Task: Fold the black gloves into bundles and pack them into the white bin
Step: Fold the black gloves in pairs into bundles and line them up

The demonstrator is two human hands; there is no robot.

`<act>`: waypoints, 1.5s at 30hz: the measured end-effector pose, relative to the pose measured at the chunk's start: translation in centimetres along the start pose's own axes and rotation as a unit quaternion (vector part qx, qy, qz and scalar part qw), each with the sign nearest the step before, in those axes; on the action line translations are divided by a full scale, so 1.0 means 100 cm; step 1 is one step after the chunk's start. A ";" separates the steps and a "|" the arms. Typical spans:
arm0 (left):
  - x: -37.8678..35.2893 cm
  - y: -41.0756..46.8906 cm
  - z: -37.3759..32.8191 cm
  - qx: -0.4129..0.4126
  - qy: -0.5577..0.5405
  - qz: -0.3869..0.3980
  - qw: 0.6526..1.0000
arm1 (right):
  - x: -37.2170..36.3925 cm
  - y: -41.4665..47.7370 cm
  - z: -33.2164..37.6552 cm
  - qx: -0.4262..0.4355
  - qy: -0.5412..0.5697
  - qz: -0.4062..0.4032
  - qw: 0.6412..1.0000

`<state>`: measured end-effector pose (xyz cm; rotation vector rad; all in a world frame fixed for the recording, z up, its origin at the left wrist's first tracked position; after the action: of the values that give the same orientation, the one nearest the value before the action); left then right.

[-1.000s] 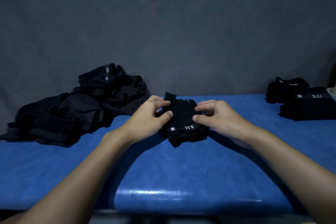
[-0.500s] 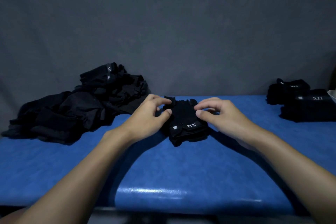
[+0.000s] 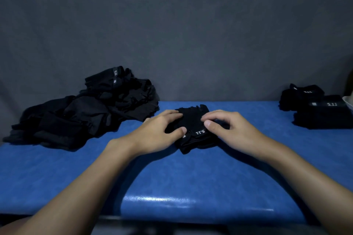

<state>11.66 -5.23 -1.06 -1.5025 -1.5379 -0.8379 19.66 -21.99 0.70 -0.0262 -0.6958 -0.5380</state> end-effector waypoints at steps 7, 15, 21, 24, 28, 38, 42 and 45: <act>-0.006 0.002 0.007 0.014 0.012 0.028 0.999 | -0.010 0.011 -0.017 -0.057 -0.038 0.056 0.996; -0.012 0.004 0.007 0.035 0.074 0.075 0.994 | -0.015 0.009 -0.024 -0.088 -0.163 0.178 0.966; 0.006 0.005 -0.009 -0.014 0.050 -0.007 0.999 | -0.003 0.013 -0.021 -0.053 -0.052 0.084 0.994; 0.002 0.007 -0.016 -0.027 0.062 0.005 0.998 | 0.008 0.016 -0.019 -0.045 0.002 0.008 0.999; -0.010 0.010 -0.015 -0.021 0.099 0.050 0.994 | -0.003 0.021 -0.026 -0.071 -0.079 0.071 0.992; -0.015 0.006 -0.007 0.007 0.121 0.079 0.989 | -0.014 0.022 -0.037 -0.133 -0.239 0.204 0.940; -0.016 0.007 -0.007 0.004 0.109 0.070 0.992 | -0.008 0.021 -0.034 -0.105 -0.196 0.129 0.966; -0.009 0.004 -0.009 -0.026 0.067 0.040 0.997 | 0.005 0.013 -0.016 -0.018 -0.153 0.021 0.988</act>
<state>12.13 -6.41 -1.53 -1.5025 -1.3594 -0.9186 21.57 -21.45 -0.03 -0.1600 -0.9830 -0.5111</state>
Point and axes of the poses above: each hand's wrist, its own y-axis towards the middle knuckle, its own x-axis out of the back of the hand, z = x × y, the point moved 7 cm from there along y, towards the middle knuckle, and after that the axes turned 13 degrees about z, right-handed, at the moved point
